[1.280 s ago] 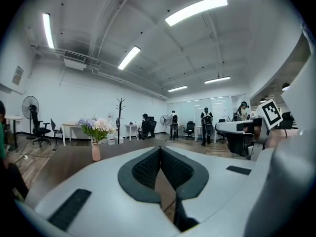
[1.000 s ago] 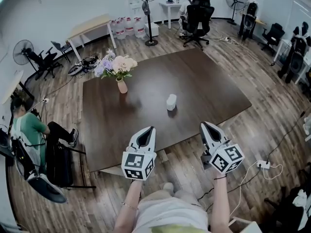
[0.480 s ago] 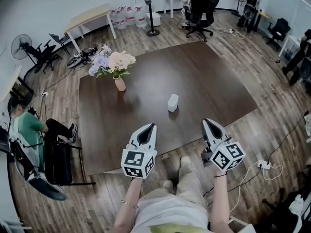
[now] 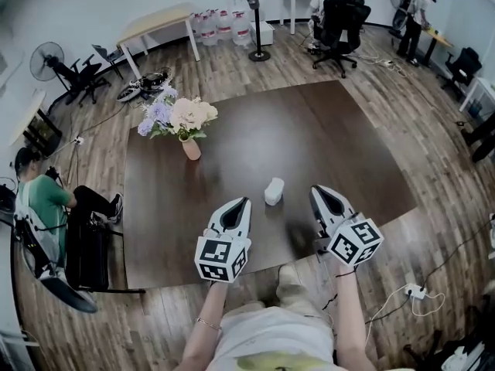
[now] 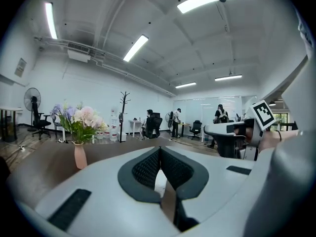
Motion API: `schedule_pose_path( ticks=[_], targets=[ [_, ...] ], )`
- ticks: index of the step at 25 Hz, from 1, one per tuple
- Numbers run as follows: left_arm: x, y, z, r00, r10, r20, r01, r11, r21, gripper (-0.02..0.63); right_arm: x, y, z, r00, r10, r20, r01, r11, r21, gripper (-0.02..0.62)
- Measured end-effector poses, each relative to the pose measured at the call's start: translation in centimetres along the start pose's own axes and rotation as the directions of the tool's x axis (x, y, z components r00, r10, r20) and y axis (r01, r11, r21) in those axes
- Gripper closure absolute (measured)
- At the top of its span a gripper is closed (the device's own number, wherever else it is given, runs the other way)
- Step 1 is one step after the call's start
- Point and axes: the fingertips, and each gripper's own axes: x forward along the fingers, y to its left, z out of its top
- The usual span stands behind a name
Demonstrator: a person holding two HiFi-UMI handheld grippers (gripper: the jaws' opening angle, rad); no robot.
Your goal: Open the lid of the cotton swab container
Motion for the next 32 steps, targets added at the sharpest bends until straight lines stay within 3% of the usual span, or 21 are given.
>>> schedule_pose_path(
  ticks=[12,19,23,26,32],
  targets=[
    [5.9,2.0,-4.5,0.989,0.108,-0.101,-0.114,0.992,-0.061,0.581,6.1,-4.6,-2.1,0.978,0.161,-0.129,-0.160,0.987,0.022,0.575],
    [7.7,1.4,-9.3,0.985,0.053,-0.167,-0.073,0.991,-0.116,0.580,7.5,-5.8,-4.2,0.956,0.223,-0.193,-0.218,0.975,0.047,0.574],
    [8.3,0.8,-12.1,0.973,0.006,-0.230,-0.034,0.993,-0.117,0.578,7.9,-6.2,-5.5,0.952,0.220,-0.213,-0.212,0.975,0.063,0.574],
    [9.2,0.4,-13.7,0.963,-0.031,-0.267,0.002,0.994,-0.108,0.487,7.8,-7.3,-6.4,0.956,0.185,-0.226,-0.174,0.982,0.069,0.575],
    [11.6,0.1,-16.5,0.944,-0.084,-0.318,0.057,0.994,-0.092,0.388,6.7,-9.1,-8.7,0.961,0.125,-0.247,-0.098,0.988,0.120,0.575]
  ],
)
